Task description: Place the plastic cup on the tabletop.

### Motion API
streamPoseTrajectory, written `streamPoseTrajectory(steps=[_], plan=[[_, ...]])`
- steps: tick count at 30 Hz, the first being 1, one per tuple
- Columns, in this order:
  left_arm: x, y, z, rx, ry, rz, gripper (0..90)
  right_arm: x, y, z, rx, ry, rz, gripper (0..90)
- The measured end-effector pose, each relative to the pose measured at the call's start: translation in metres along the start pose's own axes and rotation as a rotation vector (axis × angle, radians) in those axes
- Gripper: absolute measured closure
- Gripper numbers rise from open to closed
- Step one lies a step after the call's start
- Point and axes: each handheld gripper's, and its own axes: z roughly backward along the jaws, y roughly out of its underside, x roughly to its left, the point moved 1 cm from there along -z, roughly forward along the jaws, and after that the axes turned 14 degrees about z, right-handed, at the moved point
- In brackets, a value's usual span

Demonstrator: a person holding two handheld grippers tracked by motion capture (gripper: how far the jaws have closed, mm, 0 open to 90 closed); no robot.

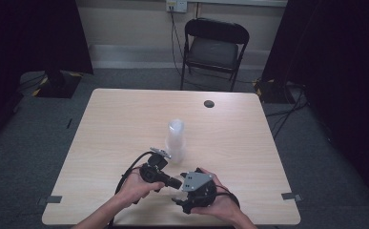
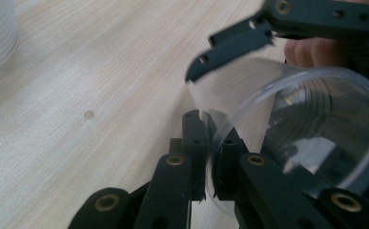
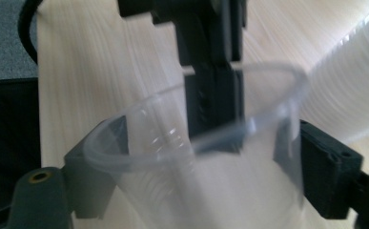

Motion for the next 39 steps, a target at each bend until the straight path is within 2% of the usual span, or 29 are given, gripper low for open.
streamPoseTrajectory(steps=[4, 8, 13, 17, 20, 26, 35, 39], plan=[[-0.002, 0.001, 0.000, -0.001, -0.012, -0.001, 86.3, 0.005, -0.008, 0.000, -0.011, 0.015, 0.034, 23.5], [0.001, 0.001, 0.001, -0.006, -0.004, 0.013, 85.9, 0.006, -0.010, 0.003, -0.025, 0.027, 0.026, 26.3], [0.000, 0.001, 0.001, -0.006, -0.015, 0.009, 85.4, 0.006, -0.012, 0.004, -0.027, 0.039, 0.026, 26.8], [-0.001, 0.001, 0.001, -0.022, -0.023, 0.006, 85.1, 0.005, -0.010, 0.004, -0.028, 0.032, 0.017, 28.2], [-0.001, 0.001, 0.001, -0.031, -0.028, -0.017, 84.3, 0.004, -0.010, 0.005, -0.029, 0.036, 0.009, 28.6], [-0.001, 0.000, 0.001, -0.049, -0.028, -0.013, 80.2, 0.002, -0.008, 0.006, -0.035, 0.046, -0.011, 29.1], [-0.002, 0.000, 0.004, -0.093, -0.041, -0.035, 74.8, -0.003, -0.005, 0.008, -0.036, 0.070, -0.034, 29.2], [-0.002, 0.000, 0.006, -0.112, -0.025, -0.042, 74.1, -0.005, -0.003, 0.009, -0.033, 0.078, -0.043, 29.2]])
